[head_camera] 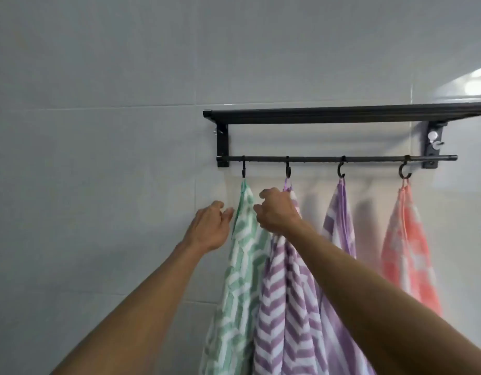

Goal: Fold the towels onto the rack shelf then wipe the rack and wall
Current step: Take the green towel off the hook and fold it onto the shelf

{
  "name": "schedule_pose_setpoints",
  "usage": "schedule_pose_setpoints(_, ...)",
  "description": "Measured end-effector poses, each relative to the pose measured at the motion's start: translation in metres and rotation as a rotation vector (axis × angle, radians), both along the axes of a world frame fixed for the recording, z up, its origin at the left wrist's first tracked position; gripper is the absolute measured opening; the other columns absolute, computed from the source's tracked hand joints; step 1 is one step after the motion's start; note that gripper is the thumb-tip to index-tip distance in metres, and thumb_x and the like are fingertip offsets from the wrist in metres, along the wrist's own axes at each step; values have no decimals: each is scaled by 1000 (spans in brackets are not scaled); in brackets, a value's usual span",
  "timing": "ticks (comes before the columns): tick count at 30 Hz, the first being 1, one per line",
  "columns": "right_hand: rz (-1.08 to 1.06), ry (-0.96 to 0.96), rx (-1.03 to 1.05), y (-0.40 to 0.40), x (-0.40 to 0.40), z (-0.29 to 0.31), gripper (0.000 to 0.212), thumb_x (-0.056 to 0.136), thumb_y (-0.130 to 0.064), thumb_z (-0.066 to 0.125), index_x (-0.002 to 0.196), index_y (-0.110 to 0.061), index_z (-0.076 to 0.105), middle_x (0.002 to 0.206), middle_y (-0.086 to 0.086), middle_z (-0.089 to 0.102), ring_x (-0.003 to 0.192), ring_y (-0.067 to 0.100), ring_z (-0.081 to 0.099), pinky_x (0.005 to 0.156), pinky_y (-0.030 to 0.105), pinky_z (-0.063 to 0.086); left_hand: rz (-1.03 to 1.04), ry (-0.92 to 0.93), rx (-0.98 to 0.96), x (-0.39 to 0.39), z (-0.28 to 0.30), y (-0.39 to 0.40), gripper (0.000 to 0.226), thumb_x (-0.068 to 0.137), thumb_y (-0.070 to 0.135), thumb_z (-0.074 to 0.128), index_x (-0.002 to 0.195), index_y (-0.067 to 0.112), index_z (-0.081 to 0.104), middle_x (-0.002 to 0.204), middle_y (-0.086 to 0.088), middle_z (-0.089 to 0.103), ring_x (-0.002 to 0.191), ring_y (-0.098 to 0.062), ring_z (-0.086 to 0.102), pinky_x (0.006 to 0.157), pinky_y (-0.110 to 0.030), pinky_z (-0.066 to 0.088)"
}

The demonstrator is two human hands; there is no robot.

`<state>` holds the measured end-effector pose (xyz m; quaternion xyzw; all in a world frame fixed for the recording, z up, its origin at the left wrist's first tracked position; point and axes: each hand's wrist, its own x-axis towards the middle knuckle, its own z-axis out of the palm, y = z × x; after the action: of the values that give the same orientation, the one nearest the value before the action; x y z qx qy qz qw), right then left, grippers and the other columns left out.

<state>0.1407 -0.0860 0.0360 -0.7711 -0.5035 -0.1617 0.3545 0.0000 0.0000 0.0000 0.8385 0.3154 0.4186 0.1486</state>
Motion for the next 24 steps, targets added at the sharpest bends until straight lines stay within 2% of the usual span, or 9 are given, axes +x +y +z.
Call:
schedule_pose_setpoints(4,82,176,-25,26,11,-3,27,96,-13,64,118,2,60,93,18,70,71,29,75,64,41,64,-63,38,-68,19,-9,15,48,105,41,40,137,10,57,128,-14,67,122,-33,60,99,-36,48)
schedule_pose_setpoints(5,107,204,-3,33,13,-5,27,96,-14,63,118,2,62,94,19,70,71,31,75,63,43,64,-81,26,-75,25,-13,21,45,105,40,41,135,12,59,125,-12,69,119,-31,62,99,-37,49)
schedule_pose_setpoints(8,114,238,108,41,16,-6,35,98,-28,58,126,-9,62,102,20,71,84,34,72,78,45,62,-144,-25,-143,32,-17,28,41,104,41,47,133,15,61,117,-10,72,109,-27,68,97,-39,52)
schedule_pose_setpoints(10,139,261,119,44,18,-5,35,98,-33,57,126,-14,61,106,18,70,81,32,73,75,44,63,-186,-52,-199,37,-19,32,39,102,43,50,129,17,63,112,-8,73,103,-25,70,95,-38,54)
schedule_pose_setpoints(13,197,276,136,42,21,2,9,97,-25,58,97,-17,63,93,18,71,67,32,74,53,37,62,-218,-124,-236,43,-18,38,29,99,44,55,108,21,69,93,-5,74,86,-23,71,82,-43,58)
schedule_pose_setpoints(16,186,237,216,48,26,6,19,92,-19,59,74,-25,57,86,17,72,83,39,71,68,48,63,-171,-167,-204,47,-13,38,26,101,39,53,89,18,63,81,-3,65,70,-19,60,62,-32,48)
schedule_pose_setpoints(19,223,250,306,53,25,11,6,89,-26,60,85,-29,56,89,11,72,93,36,69,79,47,60,-132,-267,-115,48,-4,34,27,104,36,49,91,14,59,79,-1,61,70,-17,56,60,-31,43)
schedule_pose_setpoints(22,240,259,418,50,17,19,3,90,-24,59,89,-26,59,90,6,71,86,30,70,76,44,60,-112,-371,-20,48,6,28,27,105,34,45,94,12,56,75,2,58,67,-15,52,57,-30,41)
schedule_pose_setpoints(24,252,248,482,46,11,25,4,93,-17,59,93,-18,62,90,4,70,82,25,69,77,42,59,-104,-413,27,48,11,21,26,106,33,43,95,11,54,77,2,58,66,-12,51,55,-22,39)
